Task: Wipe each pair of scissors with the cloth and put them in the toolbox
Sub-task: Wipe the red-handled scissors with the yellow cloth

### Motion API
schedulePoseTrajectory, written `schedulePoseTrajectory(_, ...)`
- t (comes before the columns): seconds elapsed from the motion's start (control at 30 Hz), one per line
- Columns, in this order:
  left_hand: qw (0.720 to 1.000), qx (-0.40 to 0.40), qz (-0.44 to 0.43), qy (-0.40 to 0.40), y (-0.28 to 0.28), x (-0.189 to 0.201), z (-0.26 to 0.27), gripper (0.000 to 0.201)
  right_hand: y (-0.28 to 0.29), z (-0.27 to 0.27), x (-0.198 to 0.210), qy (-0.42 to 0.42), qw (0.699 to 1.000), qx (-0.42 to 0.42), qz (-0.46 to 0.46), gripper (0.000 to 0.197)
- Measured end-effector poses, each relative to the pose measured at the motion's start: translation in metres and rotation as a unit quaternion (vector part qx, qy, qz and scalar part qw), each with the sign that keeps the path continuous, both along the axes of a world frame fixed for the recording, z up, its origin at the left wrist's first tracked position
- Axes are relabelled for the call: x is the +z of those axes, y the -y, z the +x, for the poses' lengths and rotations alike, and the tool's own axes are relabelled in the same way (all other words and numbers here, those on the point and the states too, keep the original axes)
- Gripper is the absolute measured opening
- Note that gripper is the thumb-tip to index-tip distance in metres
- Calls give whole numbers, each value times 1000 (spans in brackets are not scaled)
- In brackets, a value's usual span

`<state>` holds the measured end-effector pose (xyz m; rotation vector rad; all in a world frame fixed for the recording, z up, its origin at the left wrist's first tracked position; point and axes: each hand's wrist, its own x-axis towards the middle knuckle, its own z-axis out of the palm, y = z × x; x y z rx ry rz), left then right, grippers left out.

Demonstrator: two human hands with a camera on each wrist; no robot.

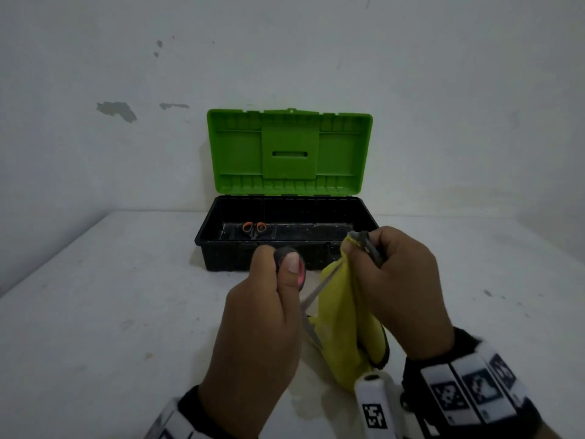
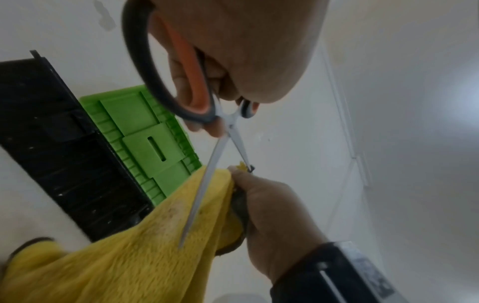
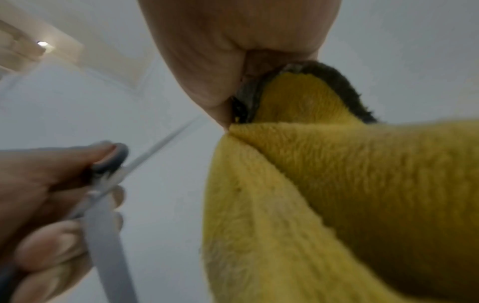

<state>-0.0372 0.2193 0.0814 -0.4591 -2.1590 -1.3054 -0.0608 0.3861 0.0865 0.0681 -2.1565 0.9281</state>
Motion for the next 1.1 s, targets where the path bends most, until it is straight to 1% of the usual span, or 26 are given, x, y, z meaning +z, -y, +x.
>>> schedulePoseTrajectory(0.1, 999, -9, 20, 28, 3, 0, -2, 42, -15, -6, -3, 27, 999, -14, -19, 36)
schedulePoseTrajectory(0.17, 994, -23, 73, 78, 7, 2, -5, 43, -20, -2, -4, 40, 997, 7, -59, 29)
schedulePoseTrajectory(0.23, 976, -36, 153, 152, 11, 2, -10, 43, -21, 4, -6, 61, 992, 36, -103, 23)
schedulePoseTrajectory(0.33, 930, -49, 264, 250, 15, 0, -19, 39, -14, 14, -9, 103, 976, 80, -173, 18)
schedulePoseTrajectory(0.37, 917, -53, 287, 271, 15, -1, -22, 38, -10, 18, -9, 120, 971, 88, -186, 15)
schedulePoseTrajectory(0.43, 900, -68, 316, 291, 15, -3, -26, 38, -2, 23, -12, 148, 963, 103, -199, 11)
schedulePoseTrajectory(0.5, 898, -71, 322, 291, 12, -3, -26, 37, 6, 27, -15, 166, 960, 120, -191, 11)
schedulePoseTrajectory(0.6, 920, -67, 281, 265, 8, -3, -22, 34, 19, 34, -16, 175, 962, 137, -160, 9)
schedulePoseTrajectory(0.7, 951, -60, 220, 210, 6, -5, -19, 35, 30, 36, -17, 196, 964, 137, -121, 11)
schedulePoseTrajectory(0.77, 972, -57, 166, 156, 5, -8, -19, 33, 37, 36, -16, 222, 958, 139, -119, 16)
schedulePoseTrajectory(0.83, 992, -44, 86, 77, 4, -13, -19, 31, 41, 34, -12, 252, 945, 140, -154, 22)
schedulePoseTrajectory(0.87, 998, -38, 35, 40, 4, -16, -20, 34, 41, 33, -9, 265, 932, 141, -201, 23)
schedulePoseTrajectory(0.9, 999, -39, -5, 14, 3, -18, -19, 36, 41, 34, -4, 278, 912, 149, -263, 21)
schedulePoseTrajectory(0.93, 999, -47, -26, 0, 3, -19, -19, 39, 41, 33, 2, 299, 884, 169, -316, 27)
schedulePoseTrajectory(0.97, 997, -56, -47, -9, 2, -21, -18, 41, 39, 31, 4, 311, 864, 197, -343, 44)
schedulePoseTrajectory(1.0, 995, -61, -72, -24, 2, -22, -18, 41, 38, 29, 6, 320, 855, 215, -348, 55)
schedulePoseTrajectory(1.03, 992, -61, -100, -38, 1, -21, -18, 41, 38, 29, 8, 324, 849, 226, -351, 58)
schedulePoseTrajectory(1.1, 988, -58, -131, -60, 1, -19, -19, 40, 37, 26, 12, 331, 832, 231, -381, 57)
